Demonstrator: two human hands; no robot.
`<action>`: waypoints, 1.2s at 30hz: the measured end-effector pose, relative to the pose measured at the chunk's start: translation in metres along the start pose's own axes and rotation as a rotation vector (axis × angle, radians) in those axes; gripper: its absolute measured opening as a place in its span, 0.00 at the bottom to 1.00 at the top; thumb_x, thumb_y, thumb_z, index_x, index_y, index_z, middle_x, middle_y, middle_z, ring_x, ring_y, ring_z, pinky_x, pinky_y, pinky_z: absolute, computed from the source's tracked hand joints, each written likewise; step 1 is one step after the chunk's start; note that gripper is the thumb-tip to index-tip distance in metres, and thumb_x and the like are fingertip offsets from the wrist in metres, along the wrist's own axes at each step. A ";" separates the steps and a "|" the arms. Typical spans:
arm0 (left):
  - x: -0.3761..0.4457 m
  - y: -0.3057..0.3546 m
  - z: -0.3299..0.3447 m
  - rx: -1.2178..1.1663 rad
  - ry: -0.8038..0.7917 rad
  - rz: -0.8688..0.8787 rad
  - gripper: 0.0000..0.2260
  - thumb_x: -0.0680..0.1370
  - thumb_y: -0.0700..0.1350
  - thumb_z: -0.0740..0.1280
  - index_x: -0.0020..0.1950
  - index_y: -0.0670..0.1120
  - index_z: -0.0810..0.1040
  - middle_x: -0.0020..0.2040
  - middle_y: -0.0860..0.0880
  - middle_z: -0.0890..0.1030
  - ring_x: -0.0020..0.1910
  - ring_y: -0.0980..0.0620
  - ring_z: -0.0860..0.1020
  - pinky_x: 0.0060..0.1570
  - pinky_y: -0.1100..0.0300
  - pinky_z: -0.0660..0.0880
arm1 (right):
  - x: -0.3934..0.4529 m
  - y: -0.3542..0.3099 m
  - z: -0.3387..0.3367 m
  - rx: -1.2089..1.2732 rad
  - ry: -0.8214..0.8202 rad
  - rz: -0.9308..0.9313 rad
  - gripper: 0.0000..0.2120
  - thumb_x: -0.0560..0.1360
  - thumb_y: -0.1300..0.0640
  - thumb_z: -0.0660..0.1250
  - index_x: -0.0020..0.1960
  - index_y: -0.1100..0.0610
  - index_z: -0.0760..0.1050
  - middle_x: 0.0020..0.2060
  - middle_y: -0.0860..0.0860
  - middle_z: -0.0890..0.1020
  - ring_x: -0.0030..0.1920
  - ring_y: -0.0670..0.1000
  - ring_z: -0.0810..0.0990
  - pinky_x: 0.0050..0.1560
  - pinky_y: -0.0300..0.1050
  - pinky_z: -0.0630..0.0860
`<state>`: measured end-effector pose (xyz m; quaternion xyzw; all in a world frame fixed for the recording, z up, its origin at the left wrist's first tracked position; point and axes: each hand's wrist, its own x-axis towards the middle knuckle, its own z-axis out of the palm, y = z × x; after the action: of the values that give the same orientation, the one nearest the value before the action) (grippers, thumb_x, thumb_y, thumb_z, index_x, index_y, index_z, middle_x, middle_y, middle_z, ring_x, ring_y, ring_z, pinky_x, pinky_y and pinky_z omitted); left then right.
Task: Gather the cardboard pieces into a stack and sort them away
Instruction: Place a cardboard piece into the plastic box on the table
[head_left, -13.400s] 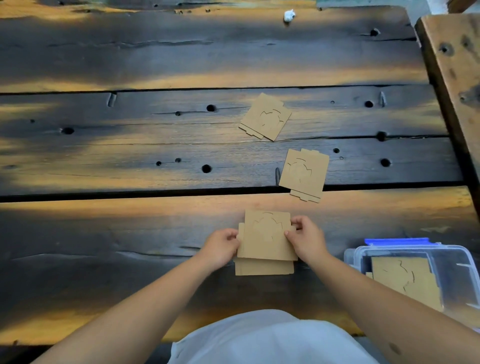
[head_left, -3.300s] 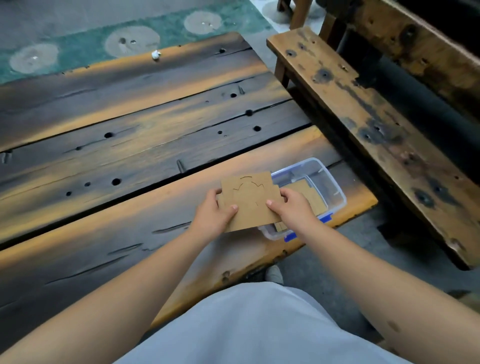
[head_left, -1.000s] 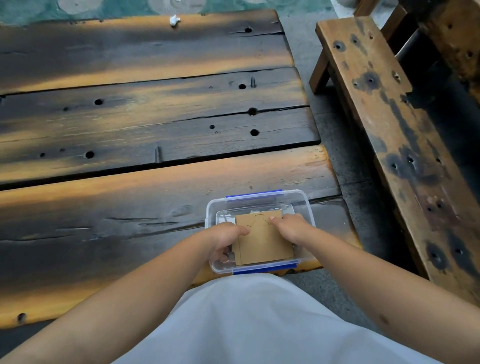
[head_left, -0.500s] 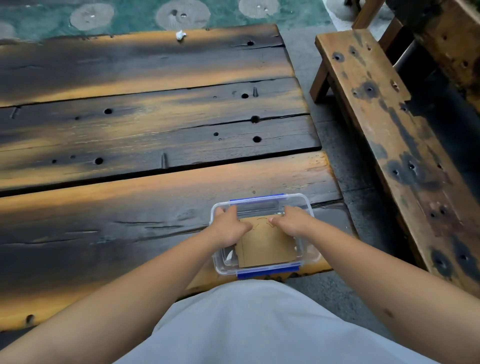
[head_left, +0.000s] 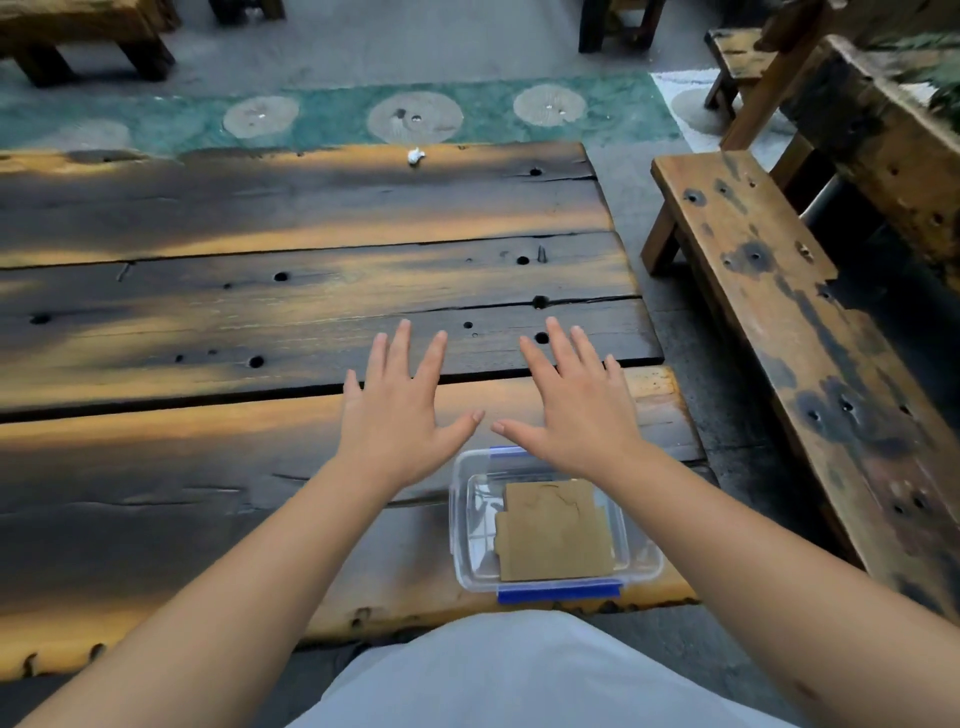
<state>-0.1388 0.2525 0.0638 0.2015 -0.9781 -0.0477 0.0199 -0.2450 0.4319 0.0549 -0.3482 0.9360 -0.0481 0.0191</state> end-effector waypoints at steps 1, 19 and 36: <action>-0.001 -0.003 -0.004 0.014 0.031 0.001 0.42 0.69 0.74 0.49 0.79 0.56 0.51 0.81 0.45 0.50 0.78 0.42 0.50 0.68 0.34 0.59 | 0.000 -0.005 -0.004 -0.001 0.006 -0.022 0.48 0.65 0.20 0.48 0.78 0.44 0.50 0.80 0.52 0.48 0.78 0.57 0.47 0.71 0.65 0.56; -0.003 -0.057 -0.024 0.035 0.031 0.046 0.40 0.70 0.75 0.46 0.78 0.58 0.51 0.80 0.46 0.54 0.78 0.42 0.51 0.67 0.30 0.55 | 0.004 -0.061 -0.013 0.071 -0.014 0.069 0.47 0.66 0.21 0.40 0.79 0.45 0.47 0.80 0.51 0.46 0.79 0.55 0.45 0.73 0.63 0.53; 0.008 -0.022 -0.032 -0.070 -0.038 0.670 0.38 0.71 0.74 0.46 0.77 0.58 0.50 0.80 0.46 0.55 0.78 0.42 0.51 0.67 0.28 0.53 | -0.102 -0.089 -0.018 0.055 0.042 0.691 0.48 0.65 0.19 0.37 0.78 0.44 0.48 0.80 0.50 0.47 0.78 0.57 0.46 0.73 0.65 0.53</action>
<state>-0.1351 0.2262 0.0930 -0.1329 -0.9880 -0.0759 0.0231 -0.1110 0.4331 0.0821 -0.0088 0.9971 -0.0712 0.0243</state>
